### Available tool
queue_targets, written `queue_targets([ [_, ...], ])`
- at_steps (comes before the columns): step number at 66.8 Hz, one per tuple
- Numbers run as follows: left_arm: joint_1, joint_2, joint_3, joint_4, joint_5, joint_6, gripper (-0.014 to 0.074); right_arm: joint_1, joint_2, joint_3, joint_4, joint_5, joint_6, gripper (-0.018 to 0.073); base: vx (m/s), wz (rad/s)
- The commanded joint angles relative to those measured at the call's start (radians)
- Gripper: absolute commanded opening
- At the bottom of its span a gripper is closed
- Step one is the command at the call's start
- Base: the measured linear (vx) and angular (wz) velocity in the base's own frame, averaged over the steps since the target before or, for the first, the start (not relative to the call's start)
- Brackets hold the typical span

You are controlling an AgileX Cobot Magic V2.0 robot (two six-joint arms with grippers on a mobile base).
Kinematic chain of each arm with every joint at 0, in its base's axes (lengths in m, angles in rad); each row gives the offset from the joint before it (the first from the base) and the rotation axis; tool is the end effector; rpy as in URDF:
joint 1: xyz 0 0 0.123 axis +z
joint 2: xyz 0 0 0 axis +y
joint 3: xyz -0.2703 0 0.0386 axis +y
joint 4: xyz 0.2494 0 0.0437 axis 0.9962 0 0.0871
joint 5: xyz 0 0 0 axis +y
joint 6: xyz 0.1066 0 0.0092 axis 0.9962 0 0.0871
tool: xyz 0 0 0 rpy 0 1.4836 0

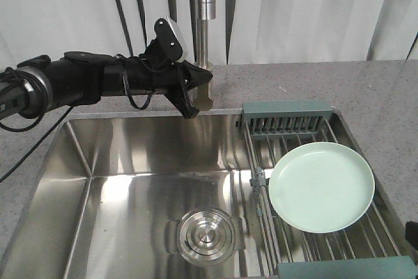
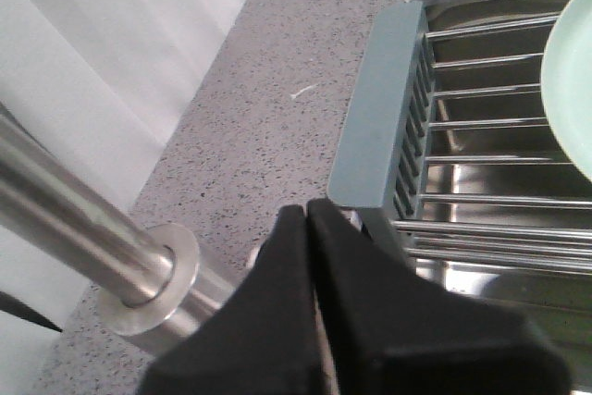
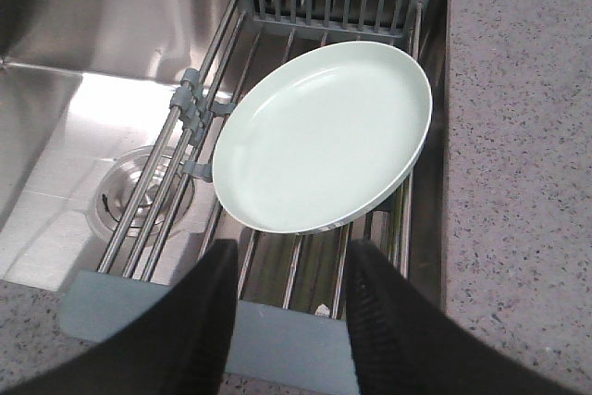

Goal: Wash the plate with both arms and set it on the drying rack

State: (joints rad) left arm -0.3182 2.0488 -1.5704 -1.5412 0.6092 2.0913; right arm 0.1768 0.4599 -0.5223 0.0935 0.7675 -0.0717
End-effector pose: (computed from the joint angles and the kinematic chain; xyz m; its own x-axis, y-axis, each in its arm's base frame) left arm 0.4372 -0.2085 0.2341 0.0758 0.4313 -0.8990 0.8414 0.4561 0.2897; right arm 0.1053 0.0259 0.2750 -0.5676 -0.1058 -0.8165 -0.2301 0.9726 0.0339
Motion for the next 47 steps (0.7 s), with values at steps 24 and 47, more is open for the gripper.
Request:
queue_targets([
  [24, 0.001, -0.098, -0.052, -0.061, 0.051, -0.111, -0.0008, -0.002, 0.004, -0.026, 0.001, -0.062, -0.004, 0.0280, 0.00, 0.00],
  [47, 0.005, -0.227, -0.052, 0.441, 0.063, -0.770, -0.0007, -0.002, 0.004, -0.026, 0.001, -0.062, -0.004, 0.0280, 0.00, 0.00],
])
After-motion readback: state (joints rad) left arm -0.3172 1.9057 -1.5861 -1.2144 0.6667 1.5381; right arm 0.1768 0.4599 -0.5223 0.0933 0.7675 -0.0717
